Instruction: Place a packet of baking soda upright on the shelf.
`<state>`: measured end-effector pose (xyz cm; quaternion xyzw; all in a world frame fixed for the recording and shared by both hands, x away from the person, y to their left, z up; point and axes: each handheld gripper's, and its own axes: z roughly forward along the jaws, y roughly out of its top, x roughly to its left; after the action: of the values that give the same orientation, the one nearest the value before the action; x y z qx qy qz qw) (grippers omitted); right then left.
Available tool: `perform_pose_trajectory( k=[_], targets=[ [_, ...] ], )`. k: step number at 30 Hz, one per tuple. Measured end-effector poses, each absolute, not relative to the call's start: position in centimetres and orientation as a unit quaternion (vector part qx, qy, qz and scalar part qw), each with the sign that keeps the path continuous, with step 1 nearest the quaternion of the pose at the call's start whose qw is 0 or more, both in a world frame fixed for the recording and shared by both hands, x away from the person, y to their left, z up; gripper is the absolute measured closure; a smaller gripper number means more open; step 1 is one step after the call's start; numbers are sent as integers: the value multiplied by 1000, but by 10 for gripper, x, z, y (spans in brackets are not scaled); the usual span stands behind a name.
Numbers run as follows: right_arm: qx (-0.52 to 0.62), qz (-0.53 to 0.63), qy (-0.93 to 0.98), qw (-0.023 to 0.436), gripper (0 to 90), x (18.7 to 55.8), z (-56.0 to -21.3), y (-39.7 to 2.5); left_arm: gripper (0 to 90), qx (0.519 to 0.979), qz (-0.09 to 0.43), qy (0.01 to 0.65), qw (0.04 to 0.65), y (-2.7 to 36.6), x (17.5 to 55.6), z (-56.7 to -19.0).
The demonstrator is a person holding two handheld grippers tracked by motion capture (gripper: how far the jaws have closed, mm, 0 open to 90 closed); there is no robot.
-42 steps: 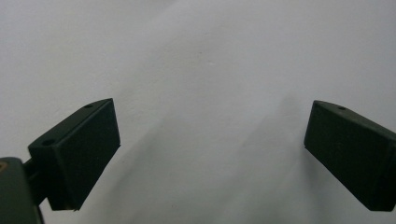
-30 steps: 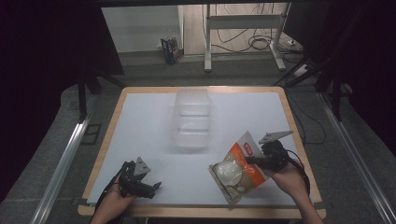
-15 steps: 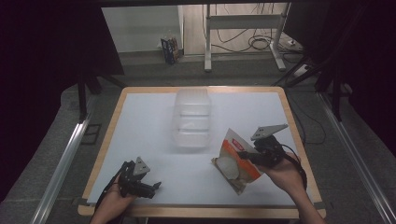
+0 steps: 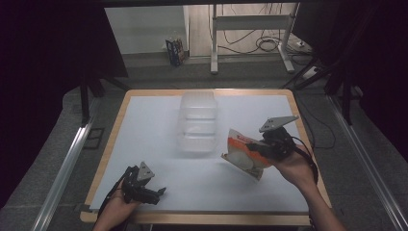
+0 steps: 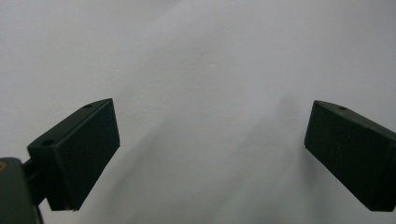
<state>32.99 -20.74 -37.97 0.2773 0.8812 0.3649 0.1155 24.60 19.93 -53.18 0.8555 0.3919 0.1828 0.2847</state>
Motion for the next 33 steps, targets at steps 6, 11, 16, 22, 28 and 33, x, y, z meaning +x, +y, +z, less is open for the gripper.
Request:
perform_pose_trajectory(
  k=[6,11,16,22,28,33],
  targets=[
    [283,369,877,123,888,339,-372,-209,33,856,183,392,285,199,246,-532],
    [283,371,875,129,887,347,-364,-207,32,855,182,393,286,200,246,-532],
    [285,373,872,135,887,355,-358,-203,32,854,181,393,288,200,246,-532],
    [285,373,872,139,887,365,-353,-199,32,854,181,393,288,200,246,-532],
    [287,373,870,144,887,379,-349,-193,32,854,180,393,289,201,246,-532],
    [291,373,869,147,887,389,-344,-189,32,855,180,393,288,201,247,-532]
  ],
)
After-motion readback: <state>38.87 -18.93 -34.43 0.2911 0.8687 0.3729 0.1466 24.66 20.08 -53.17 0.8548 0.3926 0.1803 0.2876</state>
